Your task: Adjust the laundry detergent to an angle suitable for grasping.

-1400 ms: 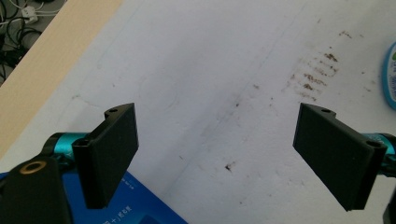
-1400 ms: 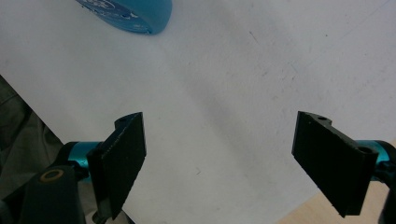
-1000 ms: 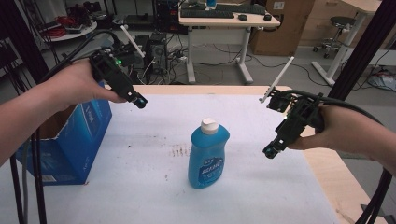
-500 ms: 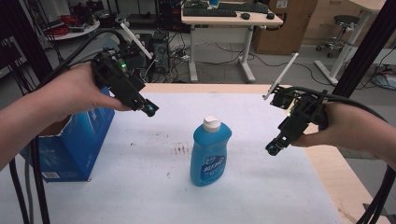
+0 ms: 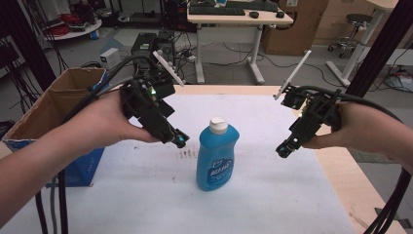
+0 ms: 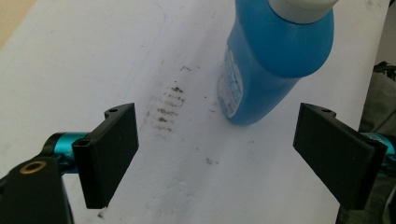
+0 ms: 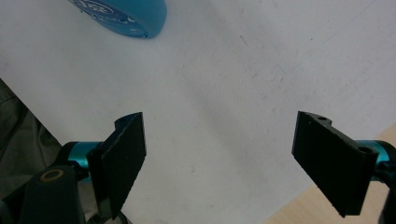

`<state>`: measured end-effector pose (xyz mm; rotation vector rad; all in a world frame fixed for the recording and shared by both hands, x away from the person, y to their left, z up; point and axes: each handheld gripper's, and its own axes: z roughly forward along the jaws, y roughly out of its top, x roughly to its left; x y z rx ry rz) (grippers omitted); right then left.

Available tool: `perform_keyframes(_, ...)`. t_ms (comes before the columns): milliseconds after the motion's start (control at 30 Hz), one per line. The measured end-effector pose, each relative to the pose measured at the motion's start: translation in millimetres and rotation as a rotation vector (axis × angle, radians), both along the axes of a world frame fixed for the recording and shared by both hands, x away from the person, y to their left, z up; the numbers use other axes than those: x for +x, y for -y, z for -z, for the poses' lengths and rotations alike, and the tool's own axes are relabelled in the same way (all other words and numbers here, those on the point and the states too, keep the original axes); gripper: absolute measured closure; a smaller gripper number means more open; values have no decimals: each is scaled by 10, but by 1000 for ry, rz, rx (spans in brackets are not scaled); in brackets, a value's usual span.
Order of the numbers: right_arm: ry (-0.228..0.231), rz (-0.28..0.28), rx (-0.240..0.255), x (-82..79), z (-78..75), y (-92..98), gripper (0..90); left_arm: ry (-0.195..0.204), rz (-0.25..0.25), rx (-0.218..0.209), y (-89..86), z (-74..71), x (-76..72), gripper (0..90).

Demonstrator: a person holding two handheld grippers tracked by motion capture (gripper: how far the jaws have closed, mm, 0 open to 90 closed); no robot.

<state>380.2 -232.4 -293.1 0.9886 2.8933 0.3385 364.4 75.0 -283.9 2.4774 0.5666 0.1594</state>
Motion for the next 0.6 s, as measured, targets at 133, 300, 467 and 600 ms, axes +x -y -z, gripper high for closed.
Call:
perform_keyframes(133, -1, -3, -2, 4, 0, 9, 169, -12, 11, -10, 96, 99, -46, 143)
perform_keyframes(300, 2, -6, 1, 11, 3, 12, 169, -14, 11, -30, 221, 200, -90, 143)
perform_keyframes(467, 1, -1, 1, 12, 1, 2, 169, -11, 13, -33, 373, 286, -111, 143)
perform_keyframes(600, 2, -6, 0, 10, 1, 6, 169, -1, 6, -26, 464, 342, -118, 143)
